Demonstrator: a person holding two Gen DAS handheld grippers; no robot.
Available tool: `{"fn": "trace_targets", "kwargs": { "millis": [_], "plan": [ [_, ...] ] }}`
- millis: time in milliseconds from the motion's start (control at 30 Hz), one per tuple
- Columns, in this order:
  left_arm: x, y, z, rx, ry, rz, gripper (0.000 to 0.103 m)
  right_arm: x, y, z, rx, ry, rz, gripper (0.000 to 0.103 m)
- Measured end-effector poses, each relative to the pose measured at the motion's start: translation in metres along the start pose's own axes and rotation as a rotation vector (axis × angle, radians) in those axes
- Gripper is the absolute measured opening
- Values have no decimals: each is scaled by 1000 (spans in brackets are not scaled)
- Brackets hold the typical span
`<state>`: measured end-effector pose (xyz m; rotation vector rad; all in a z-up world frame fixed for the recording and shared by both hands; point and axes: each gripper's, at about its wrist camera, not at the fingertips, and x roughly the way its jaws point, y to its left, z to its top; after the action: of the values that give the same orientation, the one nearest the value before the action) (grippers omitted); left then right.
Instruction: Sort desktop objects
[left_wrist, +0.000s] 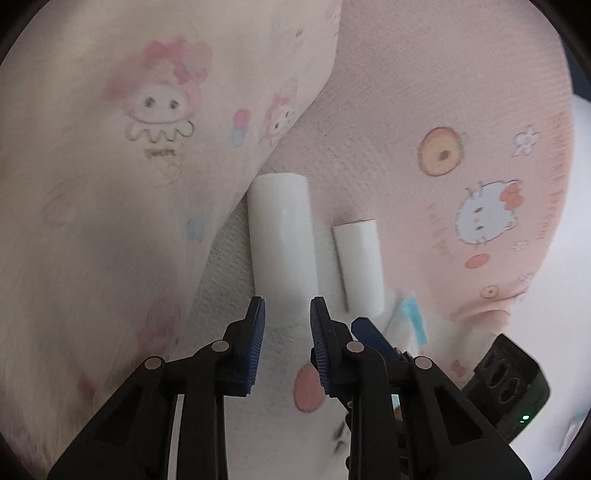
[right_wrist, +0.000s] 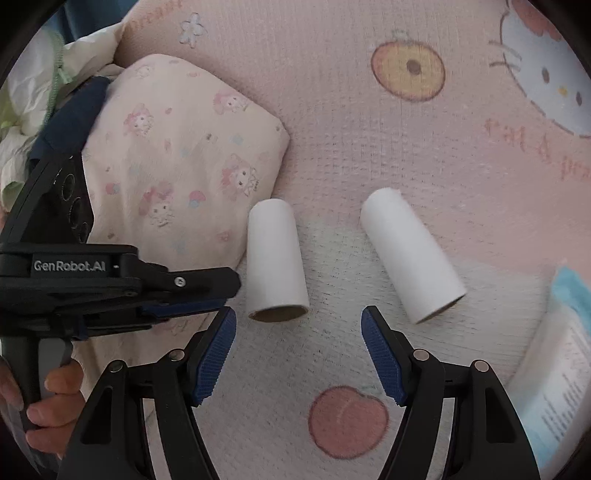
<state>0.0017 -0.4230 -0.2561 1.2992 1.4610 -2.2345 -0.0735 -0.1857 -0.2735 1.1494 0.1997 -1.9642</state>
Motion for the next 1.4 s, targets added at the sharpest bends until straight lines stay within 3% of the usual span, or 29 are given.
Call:
{"fn": "trace_targets", "kwargs": {
  "millis": [333, 567, 800, 1100, 1400],
  "plan": [
    [15, -4, 16, 6, 16, 6, 31, 25, -13, 8, 89, 67, 79, 64],
    [22, -8, 15, 27, 29, 14, 30, 36, -7, 9, 38, 99, 137, 41],
    [18, -1, 7, 39, 39, -3, 30, 35, -11, 6, 61, 113, 152, 41],
    [9, -3, -44, 95, 43, -33, 31, 6, 0, -25, 31, 142, 99, 41],
    [-12, -10, -105, 222, 1, 37, 31, -22, 20, -70, 61, 254, 58, 41]
  ]
}}
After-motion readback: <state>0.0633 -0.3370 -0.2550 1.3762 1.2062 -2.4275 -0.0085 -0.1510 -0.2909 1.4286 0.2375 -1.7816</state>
